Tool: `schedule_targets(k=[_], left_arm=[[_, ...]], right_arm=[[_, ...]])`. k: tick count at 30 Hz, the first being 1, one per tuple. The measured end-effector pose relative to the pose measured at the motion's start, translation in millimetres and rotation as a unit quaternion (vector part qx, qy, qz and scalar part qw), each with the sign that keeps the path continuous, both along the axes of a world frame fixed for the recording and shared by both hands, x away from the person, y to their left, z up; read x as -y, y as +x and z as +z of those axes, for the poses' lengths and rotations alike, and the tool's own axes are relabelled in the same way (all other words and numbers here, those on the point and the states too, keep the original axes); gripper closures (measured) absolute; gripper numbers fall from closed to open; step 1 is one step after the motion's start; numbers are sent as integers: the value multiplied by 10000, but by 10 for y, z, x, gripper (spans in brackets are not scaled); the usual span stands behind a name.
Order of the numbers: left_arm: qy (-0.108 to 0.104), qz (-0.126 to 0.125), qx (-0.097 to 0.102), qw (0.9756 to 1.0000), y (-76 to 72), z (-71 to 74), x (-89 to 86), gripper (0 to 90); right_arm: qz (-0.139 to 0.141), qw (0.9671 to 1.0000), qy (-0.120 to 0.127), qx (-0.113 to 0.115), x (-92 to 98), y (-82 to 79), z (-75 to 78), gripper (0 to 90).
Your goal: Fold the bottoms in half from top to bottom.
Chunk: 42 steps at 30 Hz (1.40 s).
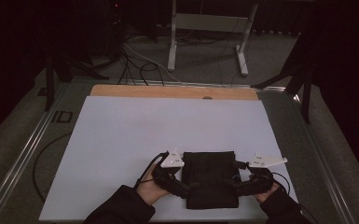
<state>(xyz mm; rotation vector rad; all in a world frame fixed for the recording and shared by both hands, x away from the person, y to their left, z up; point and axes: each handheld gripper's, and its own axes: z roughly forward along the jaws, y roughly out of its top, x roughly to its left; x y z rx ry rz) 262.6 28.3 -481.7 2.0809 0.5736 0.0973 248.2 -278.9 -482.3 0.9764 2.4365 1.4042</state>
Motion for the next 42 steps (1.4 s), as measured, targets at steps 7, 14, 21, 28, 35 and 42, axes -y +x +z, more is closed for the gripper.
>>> schedule_targets(k=[7,14,21,28,35,42], left_arm=[[-61,352,140,9993,58,2,28,18],[47,591,198,9980,155,-8,28,13],[251,826,152,9962,269,-49,40,13],[412,911,44,9950,323,-134,98,13],[440,1044,-173,9934,379,-237,94,12],[388,1102,-443,9922,434,-340,81,11]], right_arm=[[-276,9993,-126,230,-3,78,-56,126],[-564,9961,-545,400,36,135,-110,128],[-808,9929,-791,380,73,197,-145,129],[-1028,9901,-887,348,90,258,-166,127],[-1116,9891,-908,313,94,287,-217,116],[-1206,9892,-832,69,95,309,-308,105]])
